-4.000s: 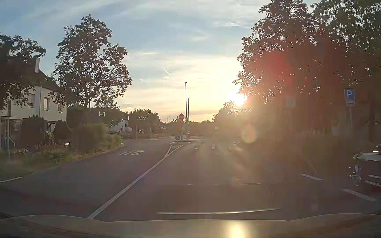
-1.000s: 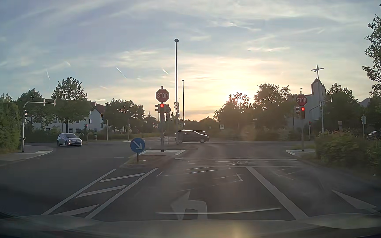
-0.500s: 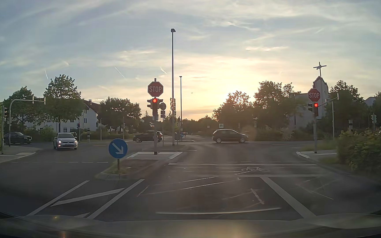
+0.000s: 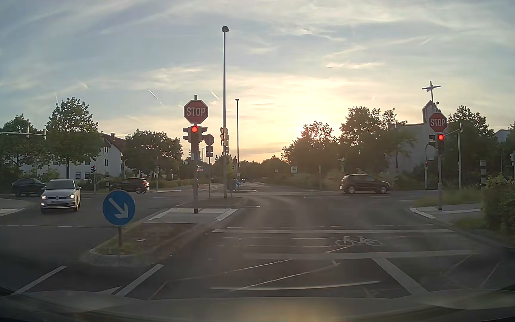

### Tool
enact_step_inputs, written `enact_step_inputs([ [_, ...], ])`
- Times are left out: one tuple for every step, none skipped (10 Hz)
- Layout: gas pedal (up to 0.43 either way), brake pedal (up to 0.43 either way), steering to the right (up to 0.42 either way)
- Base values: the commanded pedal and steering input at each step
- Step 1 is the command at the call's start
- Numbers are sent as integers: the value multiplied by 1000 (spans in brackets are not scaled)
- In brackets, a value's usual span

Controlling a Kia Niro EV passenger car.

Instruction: Follow the waypoints while adhering to traffic rules and regulations

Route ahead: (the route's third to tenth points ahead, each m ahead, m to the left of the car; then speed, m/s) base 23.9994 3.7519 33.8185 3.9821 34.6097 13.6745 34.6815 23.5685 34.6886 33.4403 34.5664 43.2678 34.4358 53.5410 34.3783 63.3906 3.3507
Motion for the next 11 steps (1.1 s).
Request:
enact_step_inputs([
  [0, 268, 41],
  [0, 262, 41],
  [0, 256, 41],
  [0, 250, 41],
  [0, 244, 41],
  [0, 244, 41],
  [0, 244, 41],
  [0, 238, 42],
  [0, 232, 42],
  [0, 226, 42],
  [0, 201, 43],
])
